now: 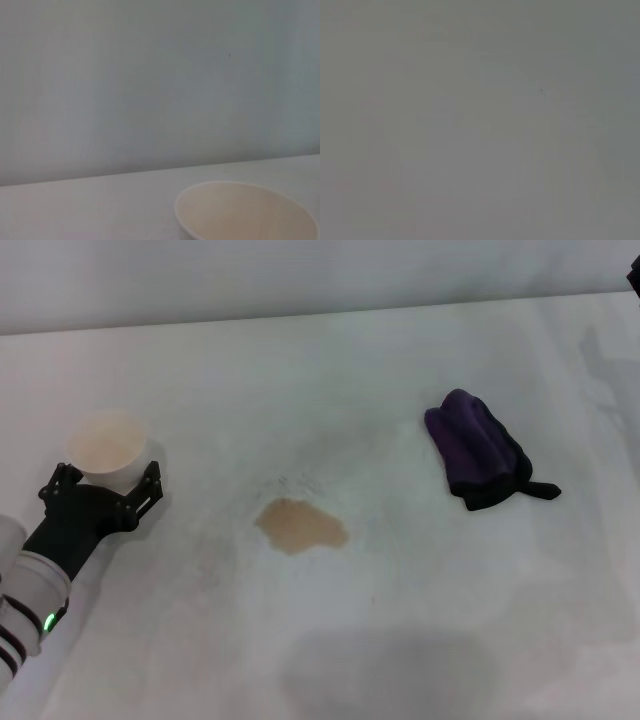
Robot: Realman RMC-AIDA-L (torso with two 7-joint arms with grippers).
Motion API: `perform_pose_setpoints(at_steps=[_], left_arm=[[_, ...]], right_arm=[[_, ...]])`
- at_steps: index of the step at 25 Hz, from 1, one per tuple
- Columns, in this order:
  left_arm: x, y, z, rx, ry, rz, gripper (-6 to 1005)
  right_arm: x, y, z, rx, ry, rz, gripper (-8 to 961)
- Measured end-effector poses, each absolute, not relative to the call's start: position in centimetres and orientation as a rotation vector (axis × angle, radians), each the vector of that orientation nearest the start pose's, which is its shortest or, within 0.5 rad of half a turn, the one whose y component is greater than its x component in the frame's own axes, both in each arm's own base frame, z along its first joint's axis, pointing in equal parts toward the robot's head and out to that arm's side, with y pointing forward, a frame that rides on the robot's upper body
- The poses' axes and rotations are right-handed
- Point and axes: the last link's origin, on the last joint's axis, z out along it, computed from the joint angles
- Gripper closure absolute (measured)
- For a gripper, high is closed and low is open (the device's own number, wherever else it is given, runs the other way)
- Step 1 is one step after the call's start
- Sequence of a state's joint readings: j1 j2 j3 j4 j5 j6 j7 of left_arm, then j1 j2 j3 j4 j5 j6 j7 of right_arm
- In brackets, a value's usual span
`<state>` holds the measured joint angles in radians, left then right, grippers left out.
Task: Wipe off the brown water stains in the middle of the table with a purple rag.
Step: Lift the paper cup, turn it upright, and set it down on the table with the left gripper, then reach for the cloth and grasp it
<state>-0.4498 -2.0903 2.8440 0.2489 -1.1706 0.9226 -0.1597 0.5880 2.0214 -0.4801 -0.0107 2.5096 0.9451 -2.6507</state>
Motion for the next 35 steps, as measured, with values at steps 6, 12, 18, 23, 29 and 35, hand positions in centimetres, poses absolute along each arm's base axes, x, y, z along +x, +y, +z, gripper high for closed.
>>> perform_pose_setpoints(at_steps=[6, 12, 18, 23, 29, 35], left_arm=[[-32.4, 30.3, -9.3, -1.928, -0.736, -0.535, 123], [-32.7, 29.8, -9.4, -1.922, -0.754, -0.534, 116], [-33.1, 29.2, -9.5, -1.914, -0.770, -0.528, 117], [-33.7, 28.2, -9.3, -1.895, -0.783, -0.531, 117], [-33.8, 26.5, -8.6, -1.842, -0.766, -0.607, 116], [-33.9, 24.6, -8.4, -1.800, -0.778, -0.664, 117]], right_arm=[[37.2, 37.5, 5.0, -1.240, 0.916, 0.766, 127], [37.2, 37.5, 5.0, -1.240, 0.916, 0.767, 127], [37.2, 37.5, 4.9, -1.239, 0.919, 0.766, 126], [37.4, 37.2, 4.9, -1.236, 0.922, 0.762, 127], [37.5, 37.1, 4.8, -1.246, 0.920, 0.759, 127], [37.3, 37.1, 4.5, -1.270, 0.951, 0.799, 127]])
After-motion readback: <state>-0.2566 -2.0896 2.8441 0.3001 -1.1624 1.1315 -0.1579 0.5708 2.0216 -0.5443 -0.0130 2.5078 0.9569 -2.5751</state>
